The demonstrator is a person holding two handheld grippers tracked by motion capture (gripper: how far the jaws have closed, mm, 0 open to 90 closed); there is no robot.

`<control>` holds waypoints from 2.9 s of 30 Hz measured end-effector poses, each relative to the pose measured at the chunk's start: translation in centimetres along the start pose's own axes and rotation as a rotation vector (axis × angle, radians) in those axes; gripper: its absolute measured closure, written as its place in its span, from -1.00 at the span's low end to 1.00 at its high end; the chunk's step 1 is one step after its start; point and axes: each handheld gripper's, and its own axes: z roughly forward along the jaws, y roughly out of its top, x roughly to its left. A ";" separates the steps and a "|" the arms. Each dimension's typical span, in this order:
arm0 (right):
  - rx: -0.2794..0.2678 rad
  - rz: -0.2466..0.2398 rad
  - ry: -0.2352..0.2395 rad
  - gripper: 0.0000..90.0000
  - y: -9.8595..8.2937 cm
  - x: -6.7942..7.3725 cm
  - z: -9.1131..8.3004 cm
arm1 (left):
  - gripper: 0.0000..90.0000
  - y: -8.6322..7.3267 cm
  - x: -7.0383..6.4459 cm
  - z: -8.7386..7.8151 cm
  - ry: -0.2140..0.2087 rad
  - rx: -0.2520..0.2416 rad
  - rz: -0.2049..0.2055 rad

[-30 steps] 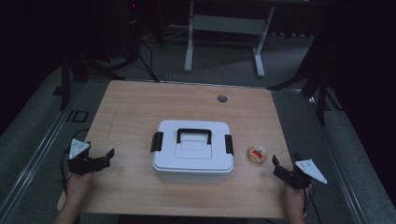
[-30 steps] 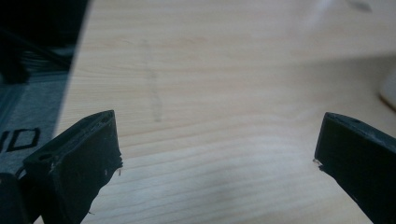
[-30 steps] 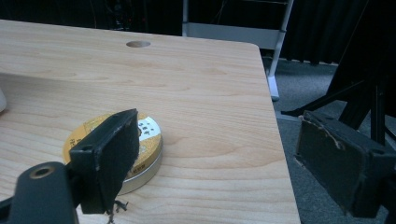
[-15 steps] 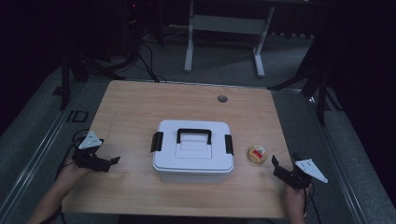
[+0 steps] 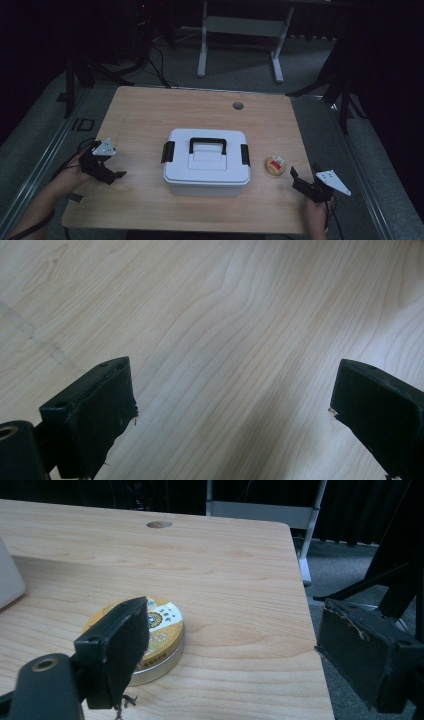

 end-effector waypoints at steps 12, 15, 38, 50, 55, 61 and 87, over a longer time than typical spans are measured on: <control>0.000 -0.002 0.004 -0.71 0.0 0.0 0.0 | -0.94 2.6 -0.1 -1.2 -0.050 0.181 0.110; 0.001 -0.002 0.004 -0.71 0.0 0.0 0.0 | -0.94 3.1 -0.1 -1.2 -0.051 0.242 0.134; 0.002 -0.004 0.007 -0.71 0.0 0.0 0.0 | -0.97 7.4 -0.2 -2.9 -0.229 0.434 0.140; 0.010 -0.014 0.003 -0.71 0.0 0.1 0.1 | -0.97 10.1 0.1 -6.1 -0.184 0.443 0.156; 0.014 -0.019 0.005 -0.71 0.0 0.2 0.1 | -0.97 11.5 0.2 -7.4 -0.163 0.459 0.180; 0.018 -0.023 0.005 -0.71 0.1 0.2 0.1 | -0.97 12.6 0.0 -7.8 -0.164 0.472 0.196; 0.016 -0.031 0.006 -0.70 0.0 0.3 0.1 | -0.97 19.0 -2.2 -5.6 -0.252 0.466 0.290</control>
